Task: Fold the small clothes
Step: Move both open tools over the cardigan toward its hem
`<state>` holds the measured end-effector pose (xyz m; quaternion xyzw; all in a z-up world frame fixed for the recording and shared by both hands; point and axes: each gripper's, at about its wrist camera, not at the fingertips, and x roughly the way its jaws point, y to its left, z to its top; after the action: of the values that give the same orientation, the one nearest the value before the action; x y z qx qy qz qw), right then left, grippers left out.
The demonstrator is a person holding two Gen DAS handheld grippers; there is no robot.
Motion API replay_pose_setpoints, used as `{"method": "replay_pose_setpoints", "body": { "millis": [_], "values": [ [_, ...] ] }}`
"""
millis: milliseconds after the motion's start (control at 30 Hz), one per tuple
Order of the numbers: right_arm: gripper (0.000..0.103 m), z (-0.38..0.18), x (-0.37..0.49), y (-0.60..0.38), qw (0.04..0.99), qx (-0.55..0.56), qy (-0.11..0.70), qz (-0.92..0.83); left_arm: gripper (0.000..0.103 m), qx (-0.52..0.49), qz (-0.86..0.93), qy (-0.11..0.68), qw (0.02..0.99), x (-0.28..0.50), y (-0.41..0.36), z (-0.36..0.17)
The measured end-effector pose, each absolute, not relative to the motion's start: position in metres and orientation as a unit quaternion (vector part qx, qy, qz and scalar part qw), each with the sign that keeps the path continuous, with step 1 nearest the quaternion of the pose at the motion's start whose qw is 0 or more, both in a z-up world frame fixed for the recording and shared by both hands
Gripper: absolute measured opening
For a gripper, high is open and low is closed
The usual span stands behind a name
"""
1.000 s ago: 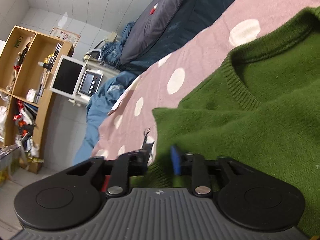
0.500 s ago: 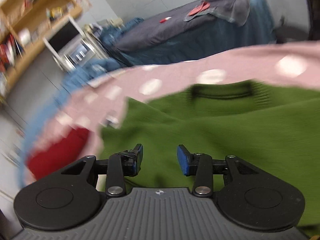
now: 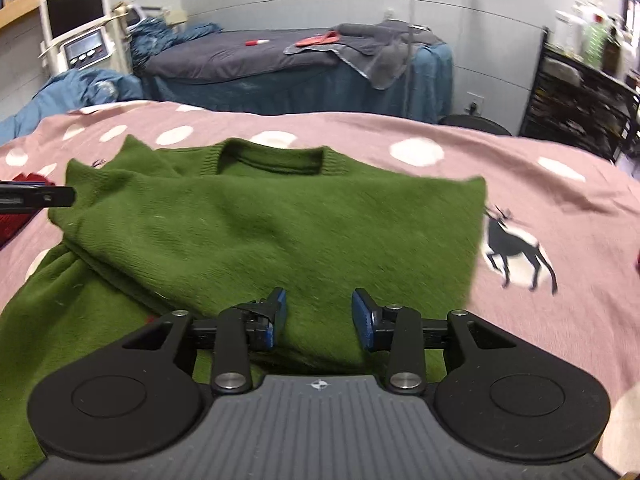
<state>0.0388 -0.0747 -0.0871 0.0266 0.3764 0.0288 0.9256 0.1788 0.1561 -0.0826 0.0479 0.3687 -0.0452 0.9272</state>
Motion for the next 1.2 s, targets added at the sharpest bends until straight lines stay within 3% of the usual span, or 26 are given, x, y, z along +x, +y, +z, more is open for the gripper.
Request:
{"method": "replay_pose_setpoints", "body": {
  "millis": [67,233,300,633,733,833,867,1033,1067,1133,1200],
  "values": [
    [0.065,-0.093,0.037,-0.078,0.924,0.028,0.380,0.017,0.064,0.054,-0.031,0.392,0.918,0.192,0.155,-0.099],
    [0.065,-0.106,0.031,-0.089,0.924,0.053,0.379,0.013,0.099,0.030,0.011,0.433,0.901,0.207,0.173,-0.128],
    [0.065,-0.109,0.032,-0.088,0.925,0.051,0.376,0.012,0.102,0.009,0.011,0.441,0.898,0.209,0.182,-0.131],
    [0.067,-0.121,0.017,-0.085,0.943,0.037,0.332,0.009,0.103,-0.011,-0.003,0.428,0.904,0.205,0.191,-0.131],
    [0.071,-0.110,0.010,-0.088,0.948,0.048,0.313,0.011,0.102,0.027,0.018,0.373,0.927,0.186,0.185,-0.104],
    [0.097,-0.091,0.000,-0.092,0.966,0.061,0.252,-0.008,0.102,0.019,-0.006,0.296,0.955,0.169,0.181,-0.078],
    [0.103,-0.085,0.003,-0.092,0.969,0.064,0.240,-0.009,0.102,0.018,-0.021,0.300,0.954,0.172,0.177,-0.075],
    [0.101,-0.087,0.049,-0.073,0.957,-0.009,0.290,0.008,0.088,0.051,-0.017,0.390,0.919,0.213,0.159,-0.106],
    [0.103,-0.092,0.055,-0.071,0.952,-0.021,0.306,-0.001,0.088,0.048,-0.011,0.412,0.910,0.219,0.161,-0.115],
    [0.103,-0.103,0.062,-0.074,0.939,-0.021,0.343,-0.004,0.099,0.031,-0.012,0.421,0.907,0.220,0.170,-0.126],
    [0.103,-0.109,0.058,-0.077,0.942,-0.013,0.336,0.004,0.103,0.017,-0.010,0.420,0.907,0.217,0.179,-0.131]
  ]
}}
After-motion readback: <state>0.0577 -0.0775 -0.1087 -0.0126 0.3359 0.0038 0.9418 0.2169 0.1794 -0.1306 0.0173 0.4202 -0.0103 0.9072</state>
